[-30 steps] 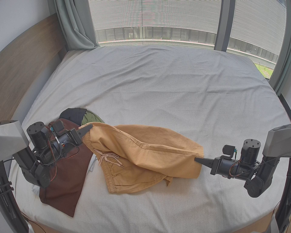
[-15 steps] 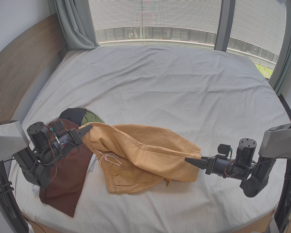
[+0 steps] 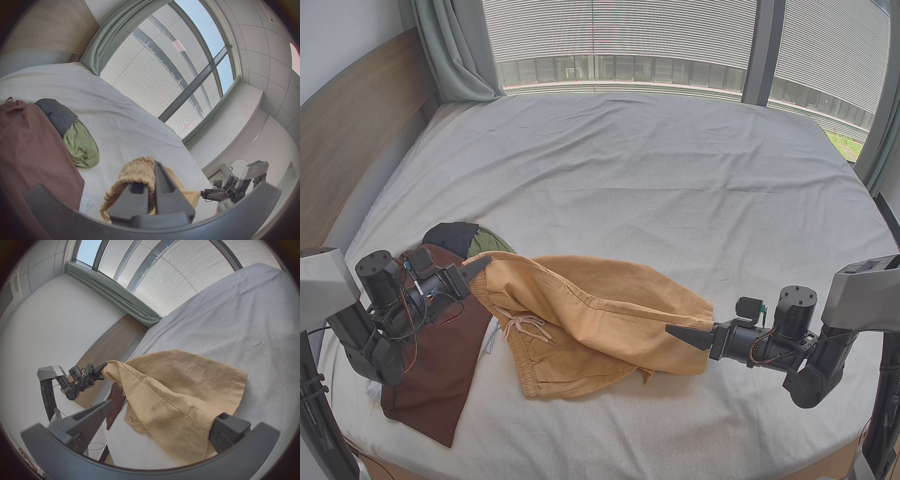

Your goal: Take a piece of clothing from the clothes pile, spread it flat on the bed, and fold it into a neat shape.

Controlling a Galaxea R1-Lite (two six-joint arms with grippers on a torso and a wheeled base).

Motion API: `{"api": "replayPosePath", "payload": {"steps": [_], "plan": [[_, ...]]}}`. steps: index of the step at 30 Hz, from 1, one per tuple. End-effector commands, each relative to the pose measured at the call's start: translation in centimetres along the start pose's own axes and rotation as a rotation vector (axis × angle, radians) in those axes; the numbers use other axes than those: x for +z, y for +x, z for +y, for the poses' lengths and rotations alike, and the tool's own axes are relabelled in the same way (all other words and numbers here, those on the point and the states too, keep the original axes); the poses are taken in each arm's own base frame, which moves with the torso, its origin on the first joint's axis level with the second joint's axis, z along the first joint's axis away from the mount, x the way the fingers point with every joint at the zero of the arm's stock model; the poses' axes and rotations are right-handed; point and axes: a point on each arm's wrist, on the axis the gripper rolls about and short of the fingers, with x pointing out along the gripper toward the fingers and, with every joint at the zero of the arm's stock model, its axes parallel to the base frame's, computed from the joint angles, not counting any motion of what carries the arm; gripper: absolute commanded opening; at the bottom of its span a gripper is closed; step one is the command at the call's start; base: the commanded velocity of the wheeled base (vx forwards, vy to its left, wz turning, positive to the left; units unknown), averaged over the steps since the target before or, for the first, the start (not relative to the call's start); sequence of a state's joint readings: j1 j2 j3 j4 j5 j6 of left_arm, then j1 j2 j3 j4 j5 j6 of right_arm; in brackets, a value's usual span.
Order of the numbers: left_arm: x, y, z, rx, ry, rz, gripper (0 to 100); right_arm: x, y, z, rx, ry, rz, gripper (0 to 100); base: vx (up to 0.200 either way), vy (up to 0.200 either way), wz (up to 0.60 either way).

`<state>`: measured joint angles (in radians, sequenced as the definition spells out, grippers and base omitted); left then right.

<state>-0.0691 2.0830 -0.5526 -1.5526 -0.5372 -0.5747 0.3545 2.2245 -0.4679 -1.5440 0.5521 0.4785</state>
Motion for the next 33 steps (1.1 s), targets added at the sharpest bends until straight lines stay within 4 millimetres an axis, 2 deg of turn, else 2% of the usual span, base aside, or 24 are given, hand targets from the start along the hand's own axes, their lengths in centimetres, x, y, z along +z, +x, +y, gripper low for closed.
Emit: {"api": "replayPosePath", "payload": {"steps": [1,6,7,19,27,33], "plan": [[0.1,0.0,0.0,-0.002,0.002,-0.004,0,-0.1,0.2,0.1,0.005,0.007,0.003,100,0.0,0.0,0.0],[0.0,0.0,0.0,-0.001,0.001,-0.002,0,-0.1,0.3,0.2,0.004,0.011,0.001,100,0.0,0.0,0.0],[0.0,0.0,0.0,-0.001,0.001,-0.002,0,-0.1,0.2,0.1,0.0,0.011,-0.001,0,0.0,0.0,0.0],[-0.1,0.1,-0.2,-0.01,-0.004,0.004,0,0.4,0.1,-0.1,-0.008,0.004,-0.022,0,0.0,0.0,0.0],[0.3,0.0,-0.7,-0.048,0.015,0.007,0,2.1,-0.9,1.4,0.015,-0.031,-0.074,0,0.0,0.0,0.0],[0.5,-0.3,-1.0,-0.091,0.119,0.025,0,3.5,-2.0,2.8,0.038,-0.063,-0.116,0,0.0,0.0,0.0]]}}
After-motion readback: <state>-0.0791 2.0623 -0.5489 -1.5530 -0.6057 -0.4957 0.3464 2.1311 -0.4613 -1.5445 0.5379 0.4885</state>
